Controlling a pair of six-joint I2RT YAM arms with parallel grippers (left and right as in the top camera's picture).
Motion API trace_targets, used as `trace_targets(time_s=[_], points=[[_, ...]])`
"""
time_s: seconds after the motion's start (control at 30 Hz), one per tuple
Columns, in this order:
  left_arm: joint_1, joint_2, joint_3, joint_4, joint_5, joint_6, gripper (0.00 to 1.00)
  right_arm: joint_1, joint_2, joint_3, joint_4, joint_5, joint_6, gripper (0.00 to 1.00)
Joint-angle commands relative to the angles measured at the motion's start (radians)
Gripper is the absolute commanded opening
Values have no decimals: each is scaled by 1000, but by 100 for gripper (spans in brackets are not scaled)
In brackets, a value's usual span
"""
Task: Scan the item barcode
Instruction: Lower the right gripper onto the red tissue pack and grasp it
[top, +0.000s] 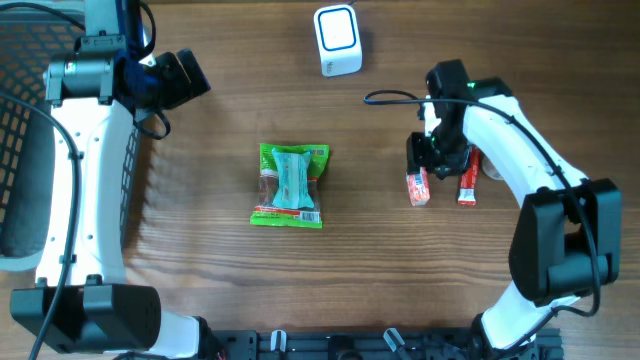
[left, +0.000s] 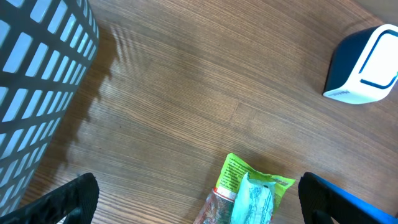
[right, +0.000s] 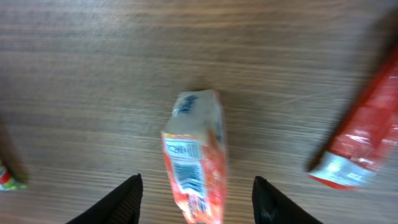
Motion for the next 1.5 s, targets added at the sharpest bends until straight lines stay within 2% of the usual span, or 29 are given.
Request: trace_targets(time_s=[0.0, 0.3, 0.43, 0.53, 0.6, 0.73, 0.8, 0.83, 0.87, 0.9, 0.93, 1.3, 1.4, 1.47], points=[[3, 0, -3, 2, -6, 16, 100, 6, 4, -35, 27, -212, -48, 55], [3, 0, -3, 2, -6, 16, 100, 137, 4, -35, 39, -232, -38, 58], [3, 0, -2, 2, -6, 16, 100, 160, -2, -25, 48, -232, -37, 50], [3, 0, -3, 2, -6, 16, 100, 139, -28, 2, 45, -233, -35, 49], [3, 0, -3, 2, -6, 16, 100, 115, -58, 10, 45, -233, -34, 52], [3, 0, -2, 2, -6, 16, 100, 48, -84, 9, 15, -232, -39, 63], [3, 0, -3, 2, -6, 16, 100, 16, -83, -8, 5, -232, -71, 64], [3, 0, -2, 2, -6, 16, 100, 8, -83, -18, 5, -228, -86, 63], [3, 0, -2, 2, -6, 16, 100, -2, -83, -30, 8, -224, -98, 58], [3, 0, -3, 2, -6, 16, 100, -13, -82, -55, 24, -225, -110, 49], [3, 0, -2, 2, -6, 16, 100, -18, -82, -70, 37, -225, -111, 47], [3, 0, -2, 2, -6, 16, 100, -29, -81, -336, 367, -267, -106, 47], [3, 0, -3, 2, -6, 16, 100, -29, -81, -393, 459, -267, -86, 37], [3, 0, -3, 2, -6, 16, 100, -29, -81, -409, 487, -266, -87, 24]])
